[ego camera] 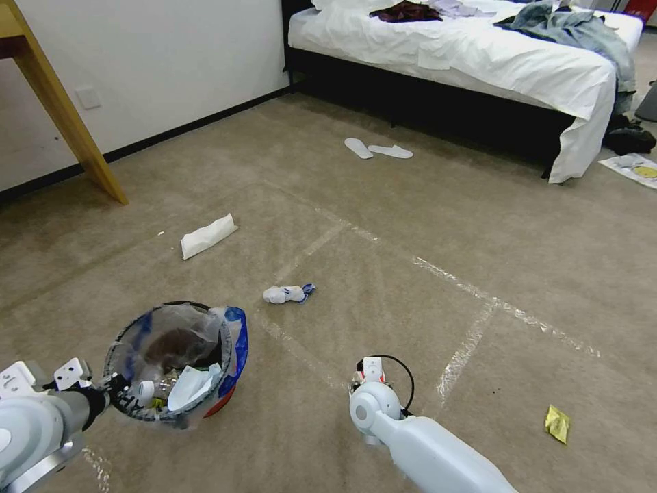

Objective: Pick up the trash bin and place the garbage on the floor into it.

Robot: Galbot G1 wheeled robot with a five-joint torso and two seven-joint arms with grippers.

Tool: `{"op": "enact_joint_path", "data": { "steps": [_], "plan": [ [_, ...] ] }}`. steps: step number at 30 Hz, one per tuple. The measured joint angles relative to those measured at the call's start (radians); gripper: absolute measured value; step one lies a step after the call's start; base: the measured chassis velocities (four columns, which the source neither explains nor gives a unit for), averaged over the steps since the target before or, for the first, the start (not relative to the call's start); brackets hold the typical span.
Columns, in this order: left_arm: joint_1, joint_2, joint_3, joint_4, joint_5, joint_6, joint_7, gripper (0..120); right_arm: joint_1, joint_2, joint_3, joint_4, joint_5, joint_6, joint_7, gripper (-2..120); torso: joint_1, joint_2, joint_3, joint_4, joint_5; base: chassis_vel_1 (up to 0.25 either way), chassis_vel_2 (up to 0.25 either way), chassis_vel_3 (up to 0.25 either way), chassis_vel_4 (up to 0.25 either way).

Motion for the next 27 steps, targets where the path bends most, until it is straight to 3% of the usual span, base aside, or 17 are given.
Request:
{"op": "enact_joint_path", "data": {
  "steps": [3, 5, 8, 9, 15, 22, 26, 27],
  "plan": [
    [-0.004, 0.001, 0.004, 0.001, 0.0, -0.002, -0.001, 0, -0.004, 0.001, 0.004, 0.003, 0.002, 0.001, 0.0, 50, 0.0, 0.0, 0.0, 0.0, -0.0001, 0.0, 0.0, 0.0, 0.0],
    [-0.006, 0.001, 0.007, 0.001, 0.0, -0.003, -0.005, 0, -0.012, 0.0, 0.011, 0.008, 0.004, 0.003, 0.0, 38, 0.0, 0.0, 0.0, 0.0001, 0.0, 0.0, 0.0, 0.0, 0.0],
    [-0.006, 0.003, 0.008, 0.001, 0.0, -0.003, -0.005, 0, -0.017, -0.002, 0.014, 0.01, 0.006, 0.005, -0.001, 31, 0.0, 0.0, 0.0, 0.0001, 0.0, 0.0, 0.0, 0.0, 0.0],
    [-0.006, 0.004, 0.008, 0.001, 0.0, -0.004, -0.006, 0, -0.021, -0.005, 0.018, 0.012, 0.01, 0.006, -0.001, 23, 0.0, 0.0, 0.0, 0.0, 0.0, 0.0, 0.0, 0.0, 0.0],
    [-0.006, 0.0, 0.011, -0.003, 0.0, -0.005, -0.009, 0, -0.025, -0.011, 0.032, 0.022, 0.025, 0.012, -0.005, 2, 0.0, 0.0, 0.0, 0.0, 0.0, 0.0, 0.0, 0.0, 0.0],
    [-0.003, -0.002, 0.012, -0.016, -0.005, -0.007, -0.016, 0, -0.019, -0.012, 0.08, 0.072, 0.049, 0.04, -0.035, 0, 0.0, 0.0, 0.0, 0.0001, 0.0, 0.0, 0.0, 0.0, 0.0],
    [-0.003, 0.0, 0.012, -0.028, -0.015, -0.009, -0.023, 0, 0.004, -0.037, 0.139, 0.136, -0.003, 0.124, -0.154, 0, 0.0, 0.0, 0.0, 0.0001, 0.0001, 0.0, 0.0, 0.0, 0.0],
    [-0.005, 0.0, 0.015, -0.033, -0.018, -0.011, -0.024, 0, 0.016, -0.056, 0.161, 0.158, -0.035, 0.175, -0.229, 0, 0.0, 0.0, 0.0, 0.0003, 0.0002, 0.0, 0.0, 0.0, 0.0]
  ]
}}
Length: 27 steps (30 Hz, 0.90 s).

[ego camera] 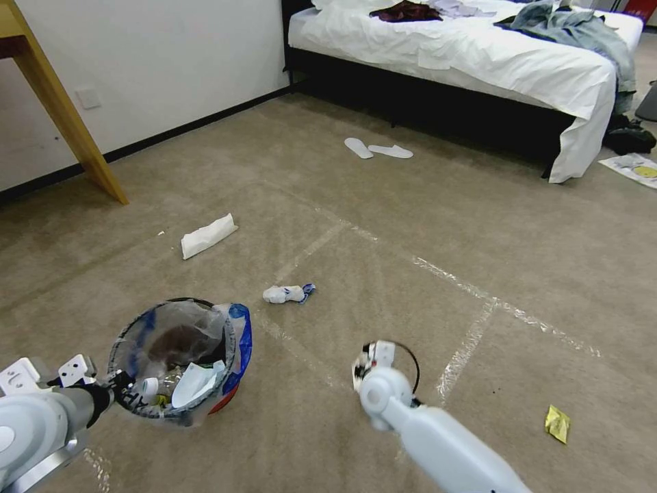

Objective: Pick up the trash bin and place the garbage on the floor into it.

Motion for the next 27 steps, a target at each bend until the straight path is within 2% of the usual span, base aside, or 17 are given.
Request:
{"op": "enact_joint_path", "data": {
  "steps": [2, 3, 5, 7, 8, 9, 12, 13, 16, 20, 22, 27],
  "plan": [
    [-0.01, 0.0, 0.009, -0.003, -0.006, -0.006, -0.002, 0, 0.023, -0.043, 0.044, 0.045, -0.045, 0.082, -0.125, 0, 0.0, 0.0, 0.0, -0.0001, -0.0001, 0.0, 0.0, 0.0, 0.0],
    [-0.01, 0.0, 0.009, -0.003, -0.006, -0.006, -0.002, 0, 0.023, -0.043, 0.044, 0.045, -0.045, 0.082, -0.125, 0, 0.0, 0.0, 0.0, -0.0001, -0.0001, 0.0, 0.0, 0.0, 0.0],
    [-0.024, 0.001, 0.021, -0.004, -0.015, -0.013, -0.006, 0, 0.057, -0.087, 0.086, 0.09, -0.066, 0.157, -0.229, 0, 0.0, 0.0, 0.0, -0.0004, -0.0003, 0.0, 0.0, 0.0, 0.0],
    [-0.03, 0.003, 0.026, -0.003, -0.018, -0.016, -0.006, 0, 0.071, -0.101, 0.098, 0.105, -0.068, 0.189, -0.265, 0, 0.0, 0.0, 0.0, -0.0005, -0.0001, 0.0, 0.0, 0.0, 0.0],
    [-0.039, 0.006, 0.034, -0.002, -0.023, -0.022, -0.006, 0, 0.1, -0.126, 0.119, 0.128, -0.068, 0.255, -0.341, 0, 0.0, 0.0, 0.0, -0.0003, 0.0, 0.0, 0.0, 0.0, 0.0],
    [-0.039, 0.006, 0.034, -0.002, -0.023, -0.022, -0.006, 0, 0.1, -0.126, 0.119, 0.128, -0.068, 0.255, -0.341, 0, 0.0, 0.0, 0.0, -0.0003, 0.0, 0.0, 0.0, 0.0, 0.0],
    [-0.064, 0.009, 0.05, 0.005, -0.022, -0.028, 0.044, 0, 0.146, -0.16, 0.142, 0.166, -0.047, 0.372, -0.494, 0, 0.0, 0.0, 0.0, -0.0002, -0.0001, 0.0, 0.0, 0.0, 0.0],
    [-0.064, 0.009, 0.05, 0.005, -0.022, -0.028, 0.044, 0, 0.146, -0.16, 0.142, 0.166, -0.047, 0.372, -0.494, 0, 0.0, 0.0, 0.0, -0.0002, -0.0001, 0.0, 0.0, 0.0, 0.0],
    [-0.088, 0.011, 0.072, 0.011, -0.021, -0.036, 0.059, 0, 0.174, -0.182, 0.14, 0.201, -0.028, 0.452, -0.618, 0, 0.0, 0.0, 0.0, -0.0003, -0.0001, 0.0, 0.0, 0.0, 0.0],
    [-0.097, 0.011, 0.081, 0.021, -0.023, -0.042, 0.062, 0, 0.179, -0.189, 0.132, 0.222, -0.024, 0.481, -0.681, 0, 0.0, 0.0, 0.0, -0.0001, -0.0002, 0.0, 0.0, 0.0, 0.0],
    [-0.107, 0.013, 0.088, 0.039, -0.025, -0.043, 0.072, 0, 0.172, -0.197, 0.121, 0.255, -0.01, 0.507, -0.753, 0, 0.0, 0.0, 0.0, -0.0001, -0.0002, 0.0, 0.0, 0.0, 0.0],
    [-0.117, 0.02, 0.093, 0.046, -0.034, -0.045, 0.073, 0, 0.164, -0.209, 0.116, 0.296, 0.027, 0.514, -0.851, 0, 0.0, 0.0, 0.0, -0.0002, -0.0002, 0.0, 0.0, 0.0, 0.0]
  ]
}}
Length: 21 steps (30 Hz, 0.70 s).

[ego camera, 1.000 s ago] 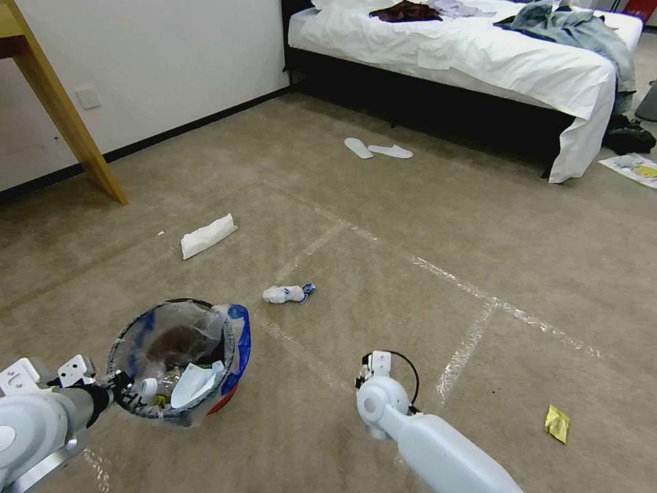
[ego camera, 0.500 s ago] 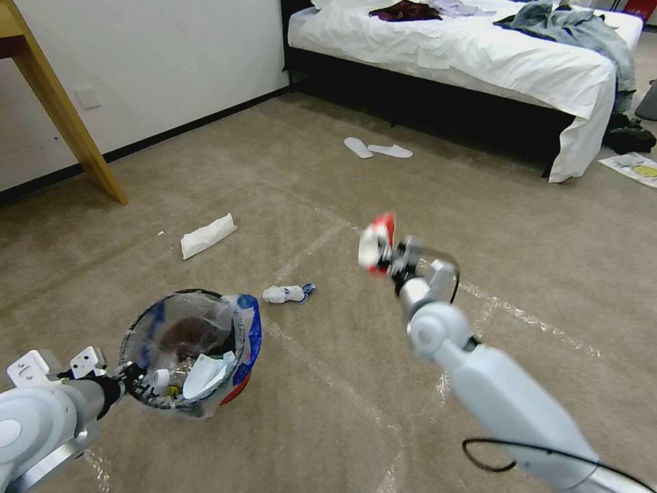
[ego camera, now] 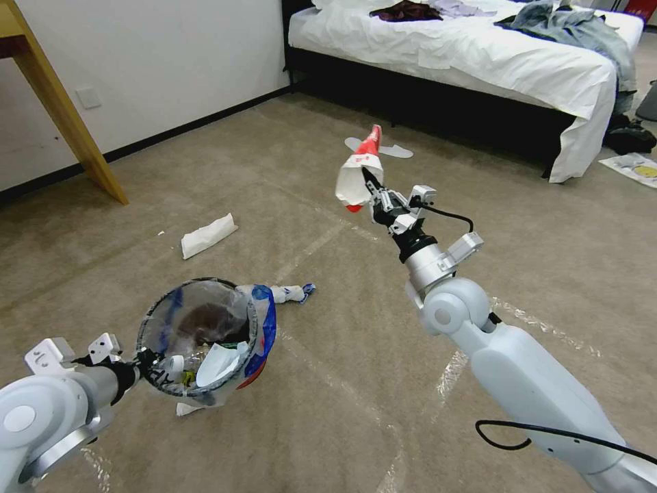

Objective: Pick up the trash bin and place the garbage on the floor into it.

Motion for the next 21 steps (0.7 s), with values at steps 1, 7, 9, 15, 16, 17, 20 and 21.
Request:
{"op": "enact_joint_path", "data": {
  "steps": [1, 7, 9, 15, 16, 17, 20, 21],
  "plan": [
    [-0.004, 0.005, 0.0, 0.0, -0.008, 0.0, 0.001, 0, 0.001, -0.005, -0.005, 0.015, 0.02, 0.001, -0.033, 0, 0.0, 0.0, 0.0, 0.0, 0.0, 0.0, 0.0, 0.0, 0.0],
    [-0.013, 0.027, 0.003, 0.006, -0.022, 0.0, 0.012, 0, 0.037, -0.025, -0.052, 0.064, 0.076, -0.018, -0.154, 0, 0.0, 0.0, 0.0, 0.0001, 0.0, 0.0, 0.0, 0.0, 0.0],
    [-0.016, 0.03, 0.006, 0.006, -0.025, 0.0, 0.012, 0, 0.052, -0.029, -0.075, 0.069, 0.084, -0.026, -0.181, 0, 0.0, 0.0, 0.0, 0.0, -0.0001, 0.0, 0.0, 0.0, 0.0],
    [-0.021, 0.037, 0.01, 0.007, -0.045, 0.002, -0.006, 0, 0.106, -0.031, -0.164, 0.051, 0.085, -0.042, -0.306, 0, 0.0, 0.0, 0.0, 0.0001, -0.0002, 0.0, 0.0, 0.0, 0.0],
    [-0.021, 0.04, 0.011, 0.008, -0.05, 0.003, -0.01, 0, 0.12, -0.029, -0.188, 0.041, 0.078, -0.041, -0.327, 0, 0.0, 0.0, 0.0, 0.0, -0.0001, 0.0, 0.0, 0.0, 0.0],
    [-0.021, 0.04, 0.011, 0.008, -0.05, 0.003, -0.01, 0, 0.12, -0.029, -0.188, 0.041, 0.078, -0.041, -0.327, 0, 0.0, 0.0, 0.0, 0.0, -0.0001, 0.0, 0.0, 0.0, 0.0],
    [-0.02, 0.048, 0.008, 0.007, -0.071, 0.007, -0.027, 0, 0.148, -0.021, -0.239, 0.025, 0.07, -0.039, -0.352, 0, 0.0, 0.0, 0.0, 0.0001, -0.0002, 0.0, 0.0, 0.0, 0.0],
    [-0.021, 0.053, 0.005, 0.003, -0.083, 0.009, -0.038, 0, 0.162, -0.014, -0.263, 0.019, 0.068, -0.038, -0.359, 0, 0.0, 0.0, 0.0, 0.0001, -0.0002, 0.0, 0.0, 0.0, 0.0]
  ]
}}
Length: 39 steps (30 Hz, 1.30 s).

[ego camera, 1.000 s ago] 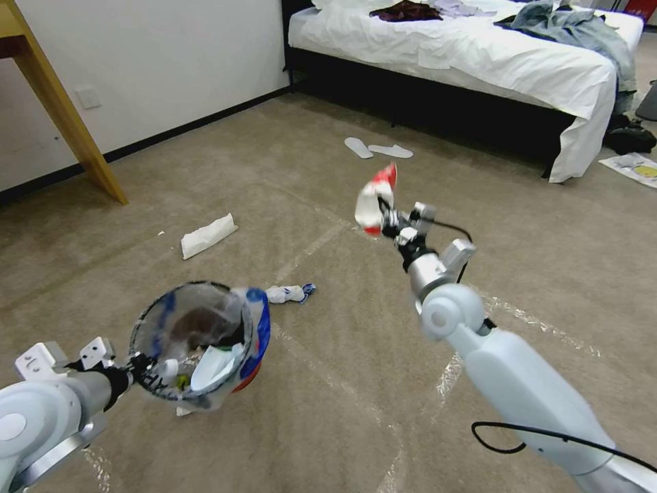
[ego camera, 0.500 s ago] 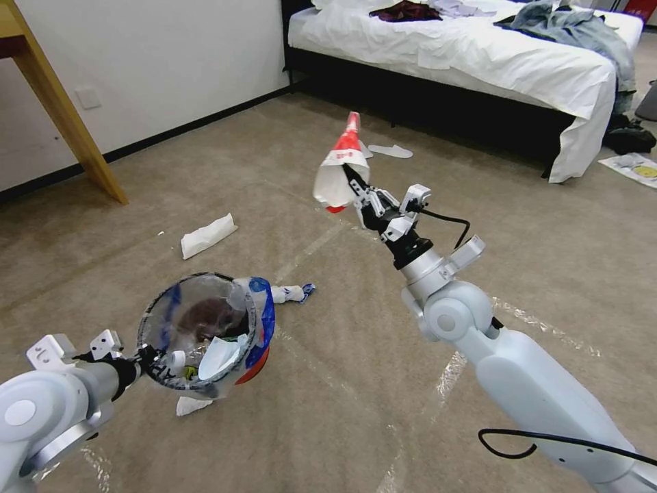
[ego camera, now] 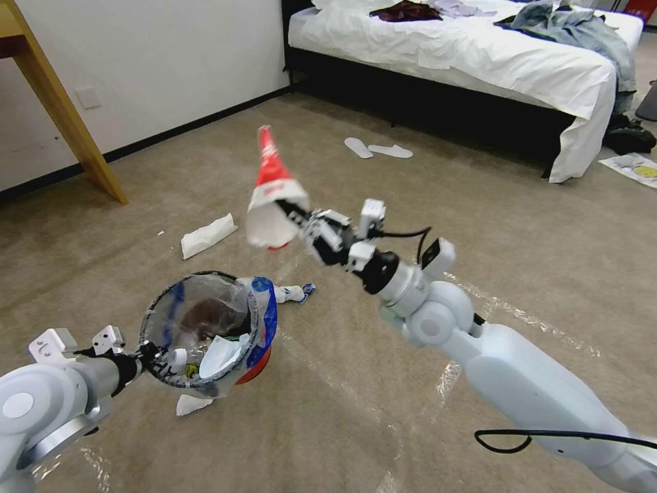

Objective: Pick up the trash bin and place the garbage on the floor into it.

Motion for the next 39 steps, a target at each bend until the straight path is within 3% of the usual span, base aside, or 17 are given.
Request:
{"op": "enact_joint_path", "data": {
  "steps": [10, 17, 25, 39],
  "plan": [
    [-0.003, 0.035, -0.016, -0.024, -0.059, 0.001, -0.043, 0, 0.079, 0.048, -0.126, -0.056, -0.036, 0.004, -0.019, 0, 0.0, 0.0, 0.0, 0.0, 0.0, 0.0, 0.0, 0.0, 0.0],
    [0.005, 0.031, -0.016, -0.035, -0.066, 0.002, -0.048, 0, 0.115, 0.082, -0.2, -0.109, -0.072, 0.014, -0.021, 0, 0.0, 0.0, 0.0, -0.0002, 0.0, 0.0, 0.0, 0.0, 0.0],
    [0.02, 0.022, -0.016, -0.06, -0.069, 0.012, -0.057, 0, 0.151, 0.174, -0.271, -0.204, -0.103, 0.028, 0.026, 0, 0.0, 0.0, 0.0, 0.0, 0.0, 0.0, 0.0, 0.0, 0.0],
    [0.038, 0.015, -0.024, -0.089, -0.077, 0.013, -0.065, 0, 0.177, 0.228, -0.314, -0.308, -0.163, 0.049, 0.033, 0, 0.0, 0.0, 0.0, 0.0, 0.0, 0.0, 0.0, 0.0, 0.0]
  ]
}}
